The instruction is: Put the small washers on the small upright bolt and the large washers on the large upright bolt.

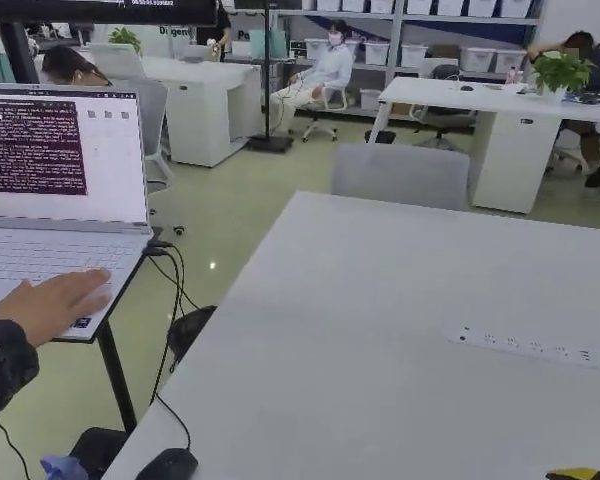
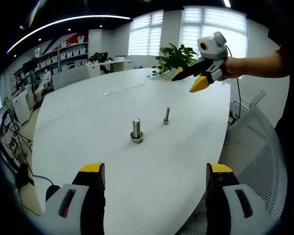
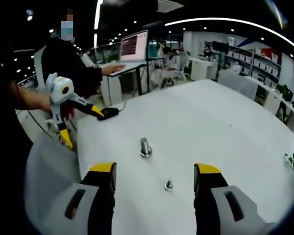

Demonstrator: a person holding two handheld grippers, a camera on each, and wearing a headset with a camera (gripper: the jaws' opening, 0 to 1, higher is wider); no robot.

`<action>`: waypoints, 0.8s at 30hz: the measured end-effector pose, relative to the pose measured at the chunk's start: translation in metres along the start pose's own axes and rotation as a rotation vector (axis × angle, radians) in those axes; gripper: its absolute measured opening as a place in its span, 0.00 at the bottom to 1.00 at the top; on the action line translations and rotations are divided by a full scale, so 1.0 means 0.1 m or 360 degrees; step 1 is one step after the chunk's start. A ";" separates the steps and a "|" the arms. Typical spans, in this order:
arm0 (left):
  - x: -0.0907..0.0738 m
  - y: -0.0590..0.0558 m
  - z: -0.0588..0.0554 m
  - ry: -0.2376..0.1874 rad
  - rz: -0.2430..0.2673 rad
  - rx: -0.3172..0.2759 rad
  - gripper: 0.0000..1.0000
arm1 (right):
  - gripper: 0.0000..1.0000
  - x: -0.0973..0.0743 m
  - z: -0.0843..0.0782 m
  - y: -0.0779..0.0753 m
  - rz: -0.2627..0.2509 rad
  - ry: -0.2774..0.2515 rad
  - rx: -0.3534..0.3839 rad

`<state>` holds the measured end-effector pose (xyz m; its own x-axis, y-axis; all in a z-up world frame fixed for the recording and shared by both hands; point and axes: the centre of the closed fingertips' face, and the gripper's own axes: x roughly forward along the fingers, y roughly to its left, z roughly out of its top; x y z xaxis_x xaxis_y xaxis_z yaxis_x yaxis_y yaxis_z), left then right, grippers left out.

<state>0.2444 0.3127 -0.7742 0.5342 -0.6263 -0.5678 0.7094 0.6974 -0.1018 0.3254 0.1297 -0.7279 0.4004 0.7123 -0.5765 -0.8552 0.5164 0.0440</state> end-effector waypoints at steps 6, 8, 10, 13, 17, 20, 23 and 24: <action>-0.01 0.00 0.02 -0.0046 0.0016 -0.0063 0.86 | 0.77 -0.15 -0.21 0.14 -0.0062 -0.0106 0.0105; -0.01 0.00 0.02 -0.0052 0.0025 -0.0061 0.86 | 0.80 -0.21 -0.26 0.18 -0.0071 -0.0165 0.0174; -0.01 0.00 -0.02 -0.0043 0.0032 -0.0062 0.86 | 0.81 -0.26 -0.36 0.21 -0.0100 -0.0184 0.0208; -0.02 -0.01 -0.02 -0.0064 0.0042 -0.0078 0.86 | 0.86 -0.29 -0.49 0.26 -0.0122 -0.0185 0.0313; -0.03 -0.03 -0.05 -0.0074 0.0051 -0.0102 0.86 | 0.88 -0.30 -0.60 0.36 -0.0125 -0.0182 0.0329; -0.05 -0.04 -0.05 -0.0078 0.0065 -0.0094 0.86 | 0.87 -0.32 -0.63 0.40 -0.0117 -0.0156 0.0286; -0.06 -0.05 -0.05 -0.0089 0.0073 -0.0117 0.86 | 0.88 -0.33 -0.63 0.40 -0.0110 -0.0156 0.0299; -0.06 -0.05 -0.05 -0.0089 0.0075 -0.0120 0.86 | 0.88 -0.34 -0.64 0.40 -0.0113 -0.0154 0.0295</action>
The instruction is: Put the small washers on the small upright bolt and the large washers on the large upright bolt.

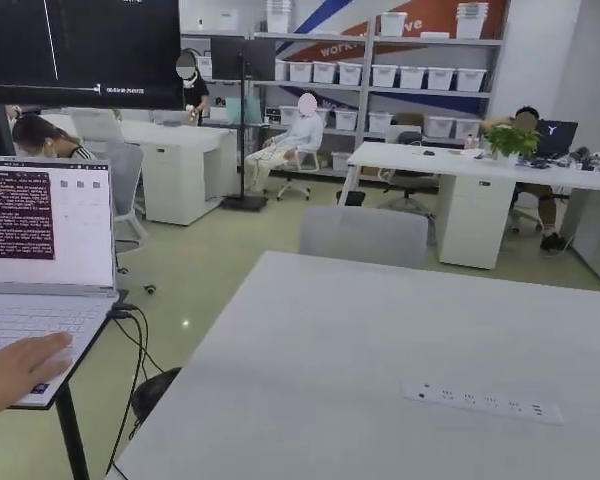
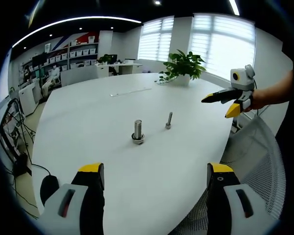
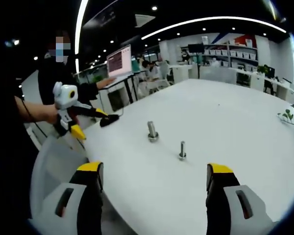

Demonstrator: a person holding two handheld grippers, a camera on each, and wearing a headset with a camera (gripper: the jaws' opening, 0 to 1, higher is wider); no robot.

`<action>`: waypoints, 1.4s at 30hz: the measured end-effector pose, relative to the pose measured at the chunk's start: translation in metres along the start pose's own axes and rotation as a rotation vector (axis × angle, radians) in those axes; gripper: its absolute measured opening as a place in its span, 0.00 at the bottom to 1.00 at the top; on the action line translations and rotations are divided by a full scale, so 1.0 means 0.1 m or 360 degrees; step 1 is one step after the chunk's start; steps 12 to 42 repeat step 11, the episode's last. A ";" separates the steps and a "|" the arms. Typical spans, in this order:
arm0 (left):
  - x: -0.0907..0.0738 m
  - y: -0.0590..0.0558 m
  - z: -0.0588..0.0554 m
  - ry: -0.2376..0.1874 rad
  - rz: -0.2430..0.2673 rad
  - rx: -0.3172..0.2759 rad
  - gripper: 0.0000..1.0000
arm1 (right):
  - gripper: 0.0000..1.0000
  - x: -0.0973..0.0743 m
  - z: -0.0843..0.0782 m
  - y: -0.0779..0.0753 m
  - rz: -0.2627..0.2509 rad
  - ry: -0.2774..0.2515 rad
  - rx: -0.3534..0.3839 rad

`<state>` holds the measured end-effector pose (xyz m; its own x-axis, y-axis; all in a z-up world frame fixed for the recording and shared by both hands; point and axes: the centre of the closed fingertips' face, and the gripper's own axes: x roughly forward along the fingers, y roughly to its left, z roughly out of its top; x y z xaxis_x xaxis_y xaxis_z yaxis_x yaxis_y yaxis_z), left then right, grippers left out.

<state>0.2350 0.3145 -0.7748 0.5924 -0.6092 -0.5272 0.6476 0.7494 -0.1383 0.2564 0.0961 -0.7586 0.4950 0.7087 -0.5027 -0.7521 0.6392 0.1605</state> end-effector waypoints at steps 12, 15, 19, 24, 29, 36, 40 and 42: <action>-0.01 -0.05 -0.11 0.0025 0.0024 -0.0009 0.86 | 0.87 -0.05 -0.05 0.16 0.0049 0.0030 -0.0033; -0.01 -0.05 -0.11 0.0025 0.0024 -0.0009 0.86 | 0.87 -0.05 -0.05 0.16 0.0049 0.0030 -0.0033; -0.01 -0.05 -0.11 0.0025 0.0024 -0.0009 0.86 | 0.87 -0.05 -0.05 0.16 0.0049 0.0030 -0.0033; -0.01 -0.05 -0.11 0.0025 0.0024 -0.0009 0.86 | 0.87 -0.05 -0.05 0.16 0.0049 0.0030 -0.0033; -0.01 -0.05 -0.11 0.0025 0.0024 -0.0009 0.86 | 0.87 -0.05 -0.05 0.16 0.0049 0.0030 -0.0033; -0.01 -0.05 -0.11 0.0025 0.0024 -0.0009 0.86 | 0.87 -0.05 -0.05 0.16 0.0049 0.0030 -0.0033; -0.01 -0.05 -0.11 0.0025 0.0024 -0.0009 0.86 | 0.87 -0.05 -0.05 0.16 0.0049 0.0030 -0.0033; -0.01 -0.05 -0.11 0.0025 0.0024 -0.0009 0.86 | 0.87 -0.05 -0.05 0.16 0.0049 0.0030 -0.0033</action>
